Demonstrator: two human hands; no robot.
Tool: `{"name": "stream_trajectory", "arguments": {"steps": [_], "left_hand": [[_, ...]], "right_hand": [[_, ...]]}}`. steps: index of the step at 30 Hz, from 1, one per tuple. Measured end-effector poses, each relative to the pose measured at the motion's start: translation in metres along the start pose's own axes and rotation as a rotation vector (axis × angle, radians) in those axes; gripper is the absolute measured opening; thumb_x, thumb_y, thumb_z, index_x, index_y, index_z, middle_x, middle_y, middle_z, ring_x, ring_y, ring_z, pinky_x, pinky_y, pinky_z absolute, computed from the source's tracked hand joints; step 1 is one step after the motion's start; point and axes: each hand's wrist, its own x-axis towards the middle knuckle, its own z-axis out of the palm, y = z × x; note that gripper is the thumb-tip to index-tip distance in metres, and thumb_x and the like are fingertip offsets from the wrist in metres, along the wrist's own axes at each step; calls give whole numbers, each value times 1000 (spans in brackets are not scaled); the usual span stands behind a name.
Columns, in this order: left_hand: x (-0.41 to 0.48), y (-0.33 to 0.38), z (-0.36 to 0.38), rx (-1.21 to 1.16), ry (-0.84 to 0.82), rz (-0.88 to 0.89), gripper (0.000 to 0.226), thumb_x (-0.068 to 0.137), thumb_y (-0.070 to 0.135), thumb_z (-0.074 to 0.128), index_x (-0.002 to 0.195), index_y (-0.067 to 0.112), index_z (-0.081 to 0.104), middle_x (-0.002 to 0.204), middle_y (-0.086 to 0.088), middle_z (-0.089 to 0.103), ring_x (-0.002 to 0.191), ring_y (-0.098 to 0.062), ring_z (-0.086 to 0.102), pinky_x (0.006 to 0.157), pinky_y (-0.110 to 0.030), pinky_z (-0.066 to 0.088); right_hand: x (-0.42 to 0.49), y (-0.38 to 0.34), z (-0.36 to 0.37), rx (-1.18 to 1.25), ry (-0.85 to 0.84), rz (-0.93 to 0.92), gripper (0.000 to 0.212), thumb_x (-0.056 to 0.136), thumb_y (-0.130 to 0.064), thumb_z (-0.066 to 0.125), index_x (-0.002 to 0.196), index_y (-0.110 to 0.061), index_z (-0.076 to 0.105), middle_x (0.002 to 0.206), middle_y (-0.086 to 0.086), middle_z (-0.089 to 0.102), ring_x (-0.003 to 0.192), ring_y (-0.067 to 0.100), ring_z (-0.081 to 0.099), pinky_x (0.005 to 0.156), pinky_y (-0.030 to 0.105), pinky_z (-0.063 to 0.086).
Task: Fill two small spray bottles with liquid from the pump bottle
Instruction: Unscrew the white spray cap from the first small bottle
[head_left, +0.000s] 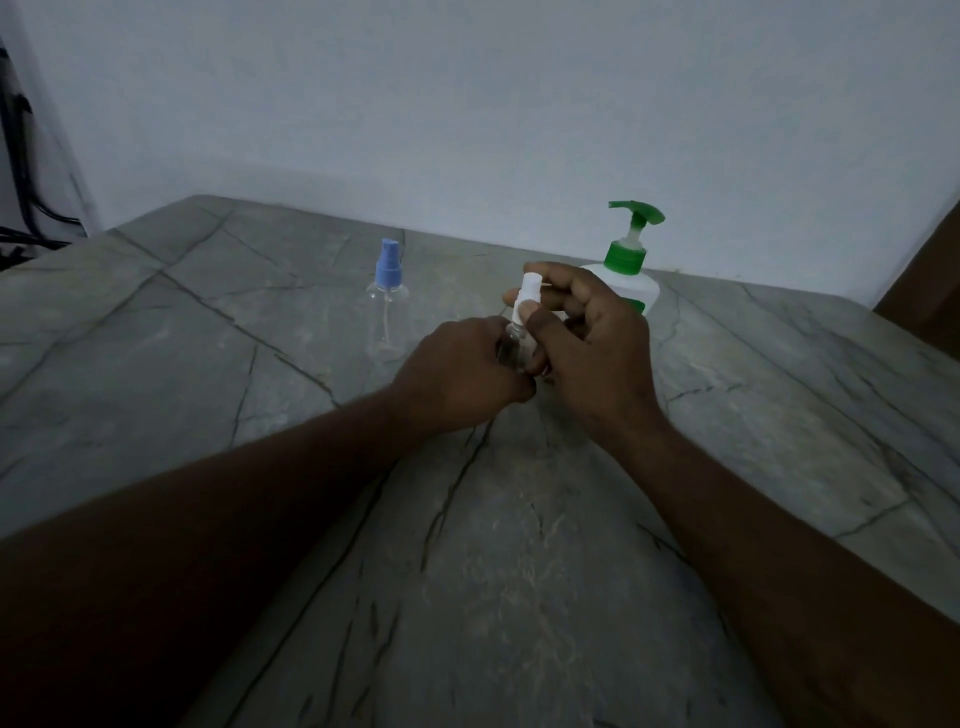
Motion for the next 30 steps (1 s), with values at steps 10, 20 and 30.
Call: {"name": "stream_trajectory", "arguments": {"steps": [10,20,30], "left_hand": [[-2,4,-3,-39,27,-9,42,76,29,80,113,19,61,98,5,67,82,-7,62,69,-28,52],[-1,4,-4,-43,-1,-23,47,78,31,82,118,19,60,106,4,66,89,-11,64,71,-25,52],[0,3,-3,-20,-5,-16,48,78,36,83,117,21,61,108,3,69,90,-13,65,77,-31,55]], "right_hand": [[6,2,-4,-74,86,-12,26,89,-30,78,111,-17,74,98,-6,74,74,20,71,70,41,62],[11,-6,-14,-19,-42,-36,39,91,-18,77,129,-26,67,100,-5,76,61,16,69,57,39,60],[18,-12,-24,-157,32,-92,31,82,-29,84,108,-22,68,94,-13,74,80,1,70,73,40,62]]}}
